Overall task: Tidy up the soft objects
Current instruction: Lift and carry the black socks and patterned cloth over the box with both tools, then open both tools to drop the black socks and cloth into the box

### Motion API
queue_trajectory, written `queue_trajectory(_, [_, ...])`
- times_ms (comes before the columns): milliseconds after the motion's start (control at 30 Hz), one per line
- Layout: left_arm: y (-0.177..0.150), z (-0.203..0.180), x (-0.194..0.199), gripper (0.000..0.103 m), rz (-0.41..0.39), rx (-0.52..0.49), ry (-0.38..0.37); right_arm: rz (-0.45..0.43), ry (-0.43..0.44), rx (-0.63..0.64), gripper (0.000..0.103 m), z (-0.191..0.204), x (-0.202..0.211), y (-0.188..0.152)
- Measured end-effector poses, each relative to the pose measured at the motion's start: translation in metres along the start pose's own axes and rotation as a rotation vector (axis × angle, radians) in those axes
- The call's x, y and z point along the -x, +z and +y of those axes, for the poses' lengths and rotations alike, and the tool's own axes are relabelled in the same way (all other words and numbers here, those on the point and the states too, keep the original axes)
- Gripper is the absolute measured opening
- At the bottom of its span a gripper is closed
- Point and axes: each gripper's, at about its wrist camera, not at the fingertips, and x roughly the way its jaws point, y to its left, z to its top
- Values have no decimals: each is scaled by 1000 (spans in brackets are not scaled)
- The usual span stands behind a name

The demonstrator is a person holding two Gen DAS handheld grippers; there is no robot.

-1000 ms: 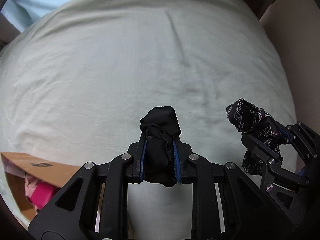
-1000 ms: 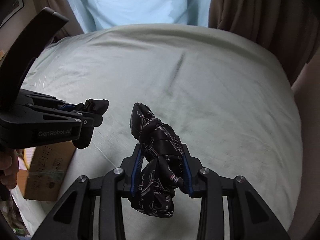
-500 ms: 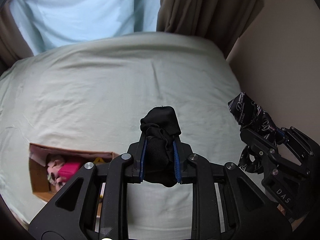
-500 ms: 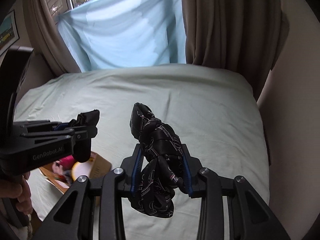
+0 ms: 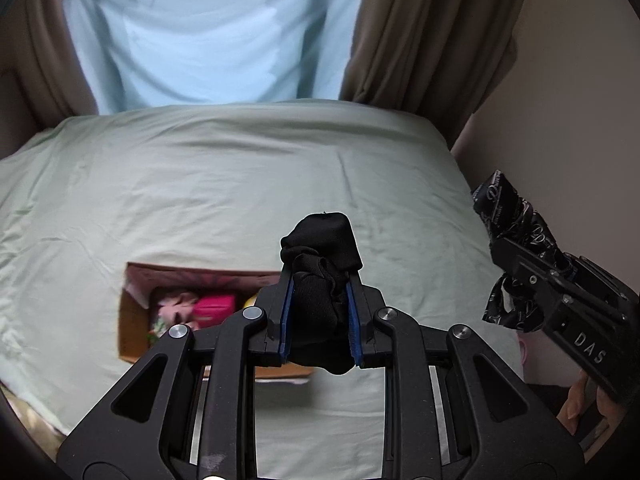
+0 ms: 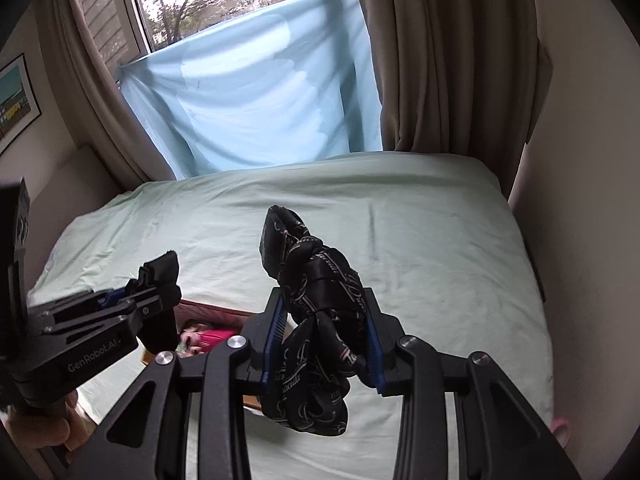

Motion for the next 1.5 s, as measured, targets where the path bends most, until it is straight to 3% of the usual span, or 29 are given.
queue_trajectory(300, [-21,136,14,19,70,39,37,62,6,-50,33,95,-26,-17])
queue_trajectory(667, [-49,244,-52,19,203,78,43,236,30,-101,33,175,-113,-44])
queue_trajectory(867, [-72,274,-100,19,294,116,50,345,44,-67,33,205,-174,-51])
queue_trajectory(1167, [-106,281,-175,19,420,148,31,496,93,33,33,220,-268,-62])
queue_trajectory(1400, [-119,285,-201,19,467,139,24,570,166,67,34,226,-308,-67])
queue_trajectory(1467, [-118,285,-200,27,449,139,7,619,207,41,46,225,-318,-68])
queue_trajectory(1500, [-119,285,-198,52,436,138,-8,639,216,40,49,225,-322,-69])
